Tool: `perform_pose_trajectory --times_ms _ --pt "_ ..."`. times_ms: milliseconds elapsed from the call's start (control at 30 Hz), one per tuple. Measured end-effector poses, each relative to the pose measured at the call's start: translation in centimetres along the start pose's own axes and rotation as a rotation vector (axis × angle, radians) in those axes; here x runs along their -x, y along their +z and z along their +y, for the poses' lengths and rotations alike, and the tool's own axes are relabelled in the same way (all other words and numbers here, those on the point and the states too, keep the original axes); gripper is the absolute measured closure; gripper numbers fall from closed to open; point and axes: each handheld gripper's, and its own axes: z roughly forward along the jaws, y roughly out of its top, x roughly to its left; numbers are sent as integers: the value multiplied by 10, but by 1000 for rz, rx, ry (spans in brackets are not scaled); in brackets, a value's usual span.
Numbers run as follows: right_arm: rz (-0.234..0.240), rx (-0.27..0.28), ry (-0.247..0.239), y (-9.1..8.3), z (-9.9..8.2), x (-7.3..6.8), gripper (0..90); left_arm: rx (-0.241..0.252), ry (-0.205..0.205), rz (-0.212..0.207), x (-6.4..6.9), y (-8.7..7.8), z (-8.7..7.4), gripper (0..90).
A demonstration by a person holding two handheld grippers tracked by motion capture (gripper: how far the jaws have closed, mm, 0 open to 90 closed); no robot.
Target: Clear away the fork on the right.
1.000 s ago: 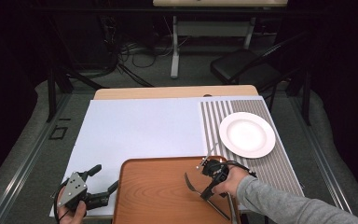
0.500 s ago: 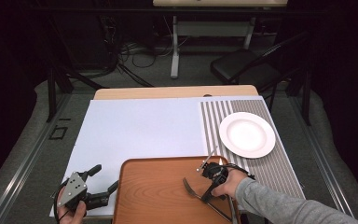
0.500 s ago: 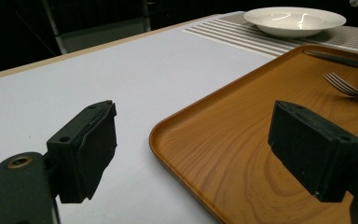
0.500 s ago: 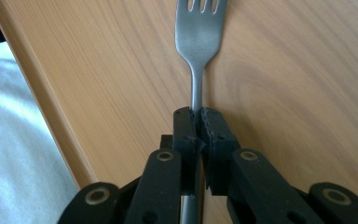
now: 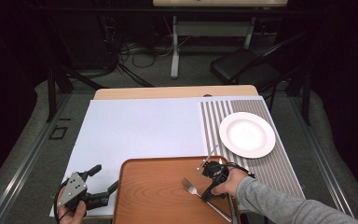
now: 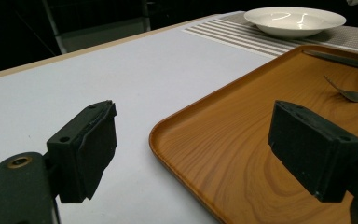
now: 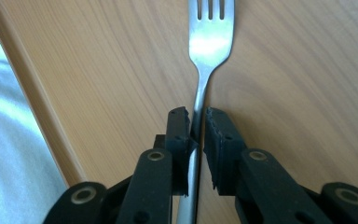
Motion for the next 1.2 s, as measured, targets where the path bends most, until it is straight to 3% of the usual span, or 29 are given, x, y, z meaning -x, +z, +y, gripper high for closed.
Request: perform_pose_trajectory --times_ms 300,667,833,1200 --pt "-9 34 -46 -3 2 -5 900 -1 1 -3 0 0 0 157" --pt "-12 9 -105 8 8 -13 900 -2 0 -4 0 1 0 156" --pt "-13 7 -95 9 10 -11 900 -1 -5 -4 0 1 0 157" --pt "-47 29 -38 -1 1 7 900 -3 -3 -4 0 1 0 157"
